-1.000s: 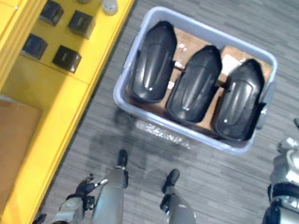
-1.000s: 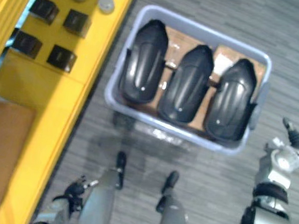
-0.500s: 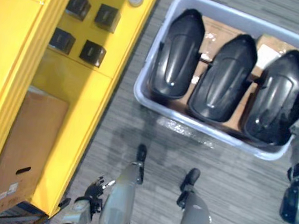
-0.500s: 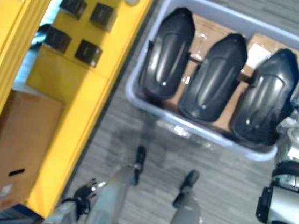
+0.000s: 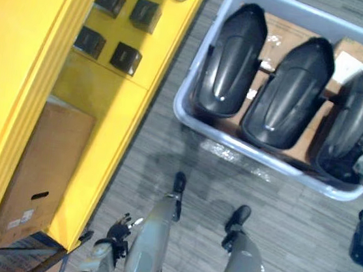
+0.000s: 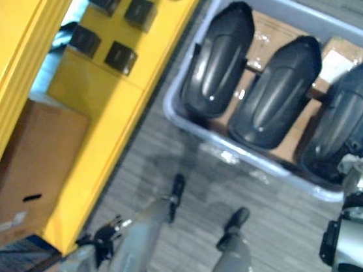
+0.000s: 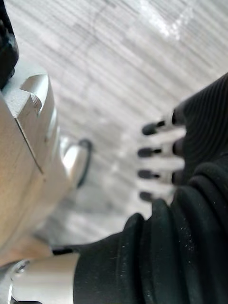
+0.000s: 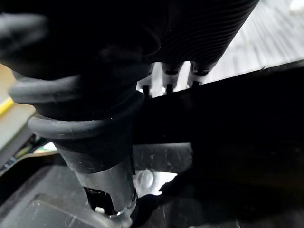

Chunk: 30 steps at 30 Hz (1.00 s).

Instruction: Walk over and take plastic housings, then place them on the shelf

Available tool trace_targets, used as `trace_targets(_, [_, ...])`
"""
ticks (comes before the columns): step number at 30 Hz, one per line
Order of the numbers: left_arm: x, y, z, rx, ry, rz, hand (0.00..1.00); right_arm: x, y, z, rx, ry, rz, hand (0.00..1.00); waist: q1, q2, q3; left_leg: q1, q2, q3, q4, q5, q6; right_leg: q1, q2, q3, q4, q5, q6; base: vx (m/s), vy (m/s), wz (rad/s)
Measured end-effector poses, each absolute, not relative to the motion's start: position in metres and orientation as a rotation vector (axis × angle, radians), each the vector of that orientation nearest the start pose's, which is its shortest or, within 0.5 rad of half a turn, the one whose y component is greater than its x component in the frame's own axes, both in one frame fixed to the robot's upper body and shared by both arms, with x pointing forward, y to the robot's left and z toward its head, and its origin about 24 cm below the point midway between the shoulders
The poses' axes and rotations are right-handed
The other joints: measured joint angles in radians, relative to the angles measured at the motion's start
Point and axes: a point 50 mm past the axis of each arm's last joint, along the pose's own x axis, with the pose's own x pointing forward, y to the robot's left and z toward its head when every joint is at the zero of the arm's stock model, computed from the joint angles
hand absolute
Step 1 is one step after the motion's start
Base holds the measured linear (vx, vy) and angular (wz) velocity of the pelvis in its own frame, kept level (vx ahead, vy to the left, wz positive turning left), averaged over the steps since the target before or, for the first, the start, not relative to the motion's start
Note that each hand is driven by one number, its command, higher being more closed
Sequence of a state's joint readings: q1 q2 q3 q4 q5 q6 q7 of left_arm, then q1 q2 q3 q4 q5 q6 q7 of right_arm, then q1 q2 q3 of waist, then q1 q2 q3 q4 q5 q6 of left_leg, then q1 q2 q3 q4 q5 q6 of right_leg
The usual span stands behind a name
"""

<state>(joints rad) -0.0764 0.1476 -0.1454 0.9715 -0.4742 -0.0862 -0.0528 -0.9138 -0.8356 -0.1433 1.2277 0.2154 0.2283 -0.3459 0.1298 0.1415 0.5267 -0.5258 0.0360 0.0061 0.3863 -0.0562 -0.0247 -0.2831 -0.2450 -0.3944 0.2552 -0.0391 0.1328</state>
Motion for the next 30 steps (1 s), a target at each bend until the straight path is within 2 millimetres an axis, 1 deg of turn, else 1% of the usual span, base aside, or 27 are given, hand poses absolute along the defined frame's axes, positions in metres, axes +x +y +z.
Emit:
trace_targets(3, [0.178, 0.179, -0.129, -0.223, 0.808, 0.081, 0.0, 0.309, -0.421, 0.159, -0.312, 0.363, -0.997, 1.0, 0.002, 0.006, 0.0, 0.001, 0.002, -0.003, -0.013, 0.011, -0.005, -0.013, -0.002, -0.002, 0.02, -0.01, -0.005, 0.0, 0.0, 0.0])
trace_targets(8, [0.177, 0.178, -0.129, -0.222, 0.81, 0.079, 0.0, 0.306, -0.423, 0.161, -0.466, 0.411, -1.04, 1.0, 0.002, 0.011, -0.002, 0.008, 0.007, -0.008, -0.028, 0.022, -0.011, -0.015, 0.001, -0.006, 0.034, -0.02, -0.009, 0.0, -0.009, 0.02])
trace_targets(11, [0.176, 0.179, -0.129, -0.223, 0.81, 0.081, 0.0, 0.307, -0.42, 0.16, -0.52, 0.426, -1.056, 1.0, 0.005, 0.011, -0.002, 0.019, 0.009, -0.007, -0.034, 0.025, -0.013, -0.009, 0.002, -0.006, 0.034, -0.021, -0.011, 0.0, 0.0, 0.0])
trace_targets(16, [0.175, 0.179, -0.129, -0.224, 0.806, 0.083, 0.0, 0.31, -0.418, 0.165, -0.635, 0.414, -1.073, 1.0, 0.005, 0.012, -0.002, 0.031, 0.01, -0.006, -0.03, 0.025, -0.013, 0.008, 0.003, -0.006, 0.031, -0.019, -0.009, 0.0, 0.0, 0.0])
trace_targets(18, [0.173, 0.181, -0.13, -0.222, 0.808, 0.088, 0.0, 0.313, -0.415, 0.172, -0.675, 0.377, -1.075, 1.0, 0.003, 0.011, -0.002, 0.038, 0.012, -0.001, -0.03, 0.025, -0.013, 0.014, 0.005, -0.002, 0.028, -0.018, -0.008, -0.02, 0.006, -0.05])
trace_targets(20, [0.169, 0.183, -0.13, -0.224, 0.81, 0.094, 0.0, 0.32, -0.407, 0.186, -0.759, 0.296, -1.061, 1.0, -0.006, 0.008, -0.002, 0.041, 0.022, 0.001, -0.029, 0.025, -0.013, 0.022, 0.019, 0.001, 0.009, -0.007, -0.01, -0.02, -0.01, -0.1])
trace_targets(22, [0.168, 0.184, -0.13, -0.228, 0.81, 0.102, 0.0, 0.322, -0.404, 0.192, -0.777, 0.249, -1.066, 1.0, -0.008, 0.003, -0.001, 0.057, 0.027, 0.005, -0.032, 0.025, -0.013, 0.039, 0.024, 0.007, 0.0, -0.004, -0.009, 0.0, -0.017, -0.12])
trace_targets(23, [0.167, 0.186, -0.13, -0.234, 0.803, 0.111, 0.0, 0.324, -0.399, 0.195, -0.788, 0.202, -1.063, 1.0, -0.008, -0.01, -0.003, 0.074, 0.03, 0.013, -0.039, 0.024, -0.013, 0.047, 0.025, 0.012, -0.003, -0.004, -0.009, 0.01, -0.014, -0.12])
trace_targets(24, [0.165, 0.188, -0.13, -0.238, 0.803, 0.123, 0.0, 0.325, -0.397, 0.196, -0.794, 0.179, -1.056, 1.0, -0.008, -0.018, -0.006, 0.08, 0.031, 0.016, -0.042, 0.024, -0.014, 0.05, 0.026, 0.014, -0.005, -0.004, -0.009, 0.01, -0.015, -0.16])
trace_targets(25, [0.163, 0.191, -0.13, -0.245, 0.8, 0.137, 0.0, 0.326, -0.393, 0.197, -0.813, 0.143, -1.05, 1.0, -0.009, -0.033, -0.009, 0.092, 0.034, 0.025, -0.047, 0.024, -0.014, 0.057, 0.028, 0.018, -0.009, -0.003, -0.01, 0.02, -0.012, -0.16])
trace_targets(26, [0.16, 0.197, -0.13, -0.261, 0.8, 0.165, 0.0, 0.328, -0.385, 0.197, -0.843, 0.089, -1.037, 1.0, -0.01, -0.063, -0.012, 0.112, 0.04, 0.03, -0.054, 0.023, -0.016, 0.074, 0.034, 0.024, -0.02, -0.001, -0.012, 0.03, -0.02, -0.16])
trace_targets(27, [0.157, 0.203, -0.13, -0.263, 0.801, 0.183, 0.0, 0.329, -0.381, 0.195, -0.851, 0.064, -1.026, 1.0, -0.01, -0.085, -0.023, 0.117, 0.043, 0.032, -0.063, 0.024, -0.018, 0.077, 0.038, 0.025, -0.029, 0.001, -0.013, 0.03, -0.022, -0.12])
trace_targets(28, [0.155, 0.205, -0.13, -0.265, 0.8, 0.194, 0.0, 0.33, -0.378, 0.194, -0.855, 0.048, -1.02, 1.0, -0.01, -0.099, -0.03, 0.119, 0.044, 0.033, -0.068, 0.025, -0.02, 0.079, 0.04, 0.026, -0.033, 0.003, -0.015, 0.04, -0.025, -0.04])
trace_targets(30, [0.152, 0.211, -0.129, -0.302, 0.781, 0.235, 0.0, 0.327, -0.373, 0.191, -0.867, -0.011, -1.029, 1.0, -0.011, -0.134, -0.034, 0.158, 0.044, 0.034, -0.084, 0.025, -0.021, 0.124, 0.044, 0.025, -0.06, 0.009, -0.013, 0.05, -0.012, 0.01])
